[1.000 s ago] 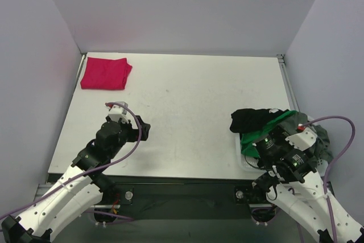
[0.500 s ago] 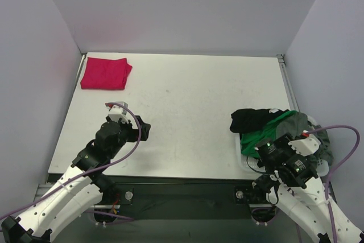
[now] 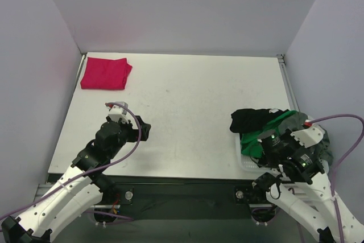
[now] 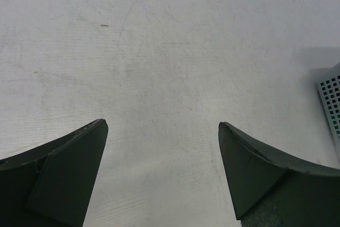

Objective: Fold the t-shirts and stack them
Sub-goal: Grab crumpled tshirt from bin with the right arm, then move the tshirt to the center of the board, then flatten out the tshirt

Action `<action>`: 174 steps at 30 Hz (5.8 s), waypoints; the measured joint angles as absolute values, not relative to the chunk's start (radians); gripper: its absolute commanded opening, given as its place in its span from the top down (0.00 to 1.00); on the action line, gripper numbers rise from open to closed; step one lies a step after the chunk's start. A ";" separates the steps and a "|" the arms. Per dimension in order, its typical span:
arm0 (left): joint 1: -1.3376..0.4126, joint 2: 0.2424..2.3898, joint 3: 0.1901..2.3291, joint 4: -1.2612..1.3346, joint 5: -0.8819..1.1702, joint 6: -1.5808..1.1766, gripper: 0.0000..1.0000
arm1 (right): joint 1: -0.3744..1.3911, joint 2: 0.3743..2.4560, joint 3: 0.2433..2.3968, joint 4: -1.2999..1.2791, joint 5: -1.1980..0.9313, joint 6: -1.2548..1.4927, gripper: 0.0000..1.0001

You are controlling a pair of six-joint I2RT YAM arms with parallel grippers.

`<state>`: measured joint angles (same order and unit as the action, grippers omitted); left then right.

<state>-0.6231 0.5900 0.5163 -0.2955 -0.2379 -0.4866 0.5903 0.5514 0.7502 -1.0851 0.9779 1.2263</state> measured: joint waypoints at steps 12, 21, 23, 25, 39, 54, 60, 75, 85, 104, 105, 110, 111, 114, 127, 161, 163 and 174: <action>-0.623 0.578 0.516 -0.295 -0.238 -0.487 0.03 | 0.590 0.645 1.264 -0.863 0.982 0.801 1.00; -0.626 0.570 0.516 -0.295 -0.237 -0.487 0.03 | 0.686 0.930 1.522 -0.598 0.620 0.445 1.00; -0.627 0.569 0.516 -0.296 -0.237 -0.487 0.03 | 0.760 1.022 1.593 -0.563 0.572 0.386 1.00; -0.628 0.570 0.516 -0.296 -0.238 -0.488 0.03 | 0.820 1.111 1.658 -0.541 0.519 0.335 1.00; -0.629 0.569 0.516 -0.296 -0.239 -0.491 0.03 | 1.111 1.552 2.278 -0.483 0.189 0.028 1.00; -0.630 0.566 0.514 -0.297 -0.265 -0.491 0.03 | 1.104 1.617 2.251 -0.286 0.131 -0.087 1.00; -0.630 0.564 0.514 -0.304 -0.294 -0.492 0.03 | 0.946 1.504 1.876 -0.171 0.199 0.014 1.00; -0.632 0.690 0.504 -0.318 -0.385 -0.513 0.03 | 0.701 1.319 1.139 -0.201 0.363 0.414 0.16; -0.425 0.857 0.484 -0.293 -0.362 -0.545 0.05 | 0.681 1.387 1.006 -0.176 0.289 0.506 0.27; -0.185 1.159 0.460 -0.132 -0.252 -0.535 0.40 | 0.575 1.260 0.843 -0.122 0.166 0.505 0.27; -0.182 1.174 0.463 -0.125 -0.247 -0.535 0.40 | 0.571 1.249 0.838 -0.122 0.164 0.505 0.27; -0.170 1.250 0.508 -0.096 -0.228 -0.529 0.41 | 0.561 1.218 0.826 -0.120 0.152 0.504 0.27; -0.168 1.261 0.515 -0.087 -0.223 -0.527 0.41 | 0.559 1.215 0.825 -0.120 0.150 0.505 0.27; -0.166 1.280 0.523 -0.058 -0.208 -0.522 0.42 | 0.556 1.210 0.825 -0.119 0.147 0.504 0.27; -0.128 1.360 0.550 -0.025 -0.157 -0.519 0.60 | 0.555 1.206 0.824 -0.120 0.130 0.504 0.27; -0.090 1.075 0.464 -0.012 -0.097 -0.522 1.00 | 0.511 1.396 0.876 -0.167 0.127 0.492 0.43; -0.085 0.989 0.450 -0.015 -0.114 -0.524 1.00 | 0.504 1.443 0.902 -0.170 0.127 0.488 0.45; -0.071 0.830 0.398 -0.053 -0.205 -0.547 1.00 | 0.477 1.603 1.045 -0.177 0.126 0.480 0.57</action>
